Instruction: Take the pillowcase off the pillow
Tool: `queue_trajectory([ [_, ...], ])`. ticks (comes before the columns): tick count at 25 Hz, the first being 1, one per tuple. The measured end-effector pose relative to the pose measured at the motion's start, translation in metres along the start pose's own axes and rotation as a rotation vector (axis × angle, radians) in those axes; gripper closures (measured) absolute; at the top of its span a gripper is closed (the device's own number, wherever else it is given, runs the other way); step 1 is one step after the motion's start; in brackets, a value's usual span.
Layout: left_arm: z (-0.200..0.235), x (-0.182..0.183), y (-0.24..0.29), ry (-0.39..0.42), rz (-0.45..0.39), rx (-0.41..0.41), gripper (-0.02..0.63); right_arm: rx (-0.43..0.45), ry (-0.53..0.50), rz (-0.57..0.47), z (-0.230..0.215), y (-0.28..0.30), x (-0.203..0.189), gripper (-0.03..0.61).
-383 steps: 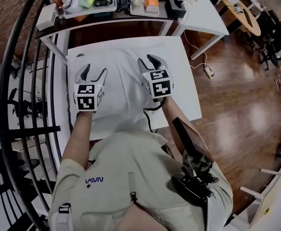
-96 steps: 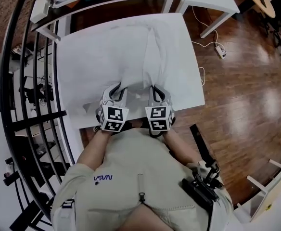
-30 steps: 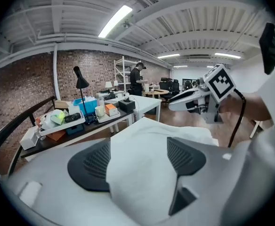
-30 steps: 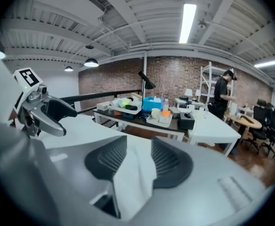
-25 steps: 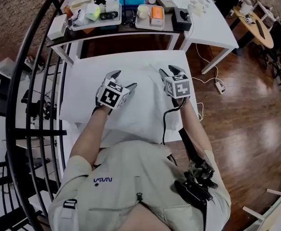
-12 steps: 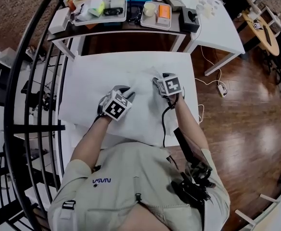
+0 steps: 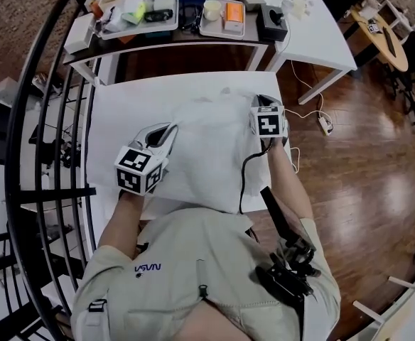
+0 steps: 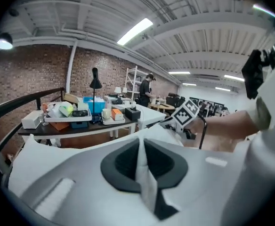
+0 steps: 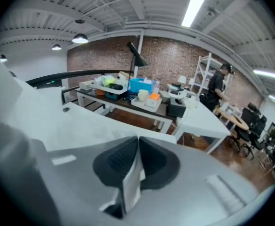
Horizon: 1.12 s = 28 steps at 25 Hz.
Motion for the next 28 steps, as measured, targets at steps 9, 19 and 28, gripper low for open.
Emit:
queue_trajectory([
  [9, 0.026, 0.028, -0.016, -0.111, -0.145, 0.11, 0.595, -0.002, 0.074, 0.106, -0.022, -0.001, -0.056, 0.507],
  [19, 0.062, -0.04, 0.076, 0.01, 0.07, 0.148, 0.564, -0.013, 0.228, -0.145, 0.017, -0.063, -0.066, 0.434],
  [28, 0.033, -0.004, 0.023, 0.087, -0.165, 0.226, 0.535, -0.044, 0.32, -0.33, 0.031, -0.128, -0.046, 0.514],
])
Point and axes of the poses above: the fingertips, and each gripper's own axes: y forward along the fingers, z to its left, x out of its top, the point moved 8 cm from there along -y, backward along the fingers, and after that the axes turned 12 degrees about -z, right-handed, at the moved point
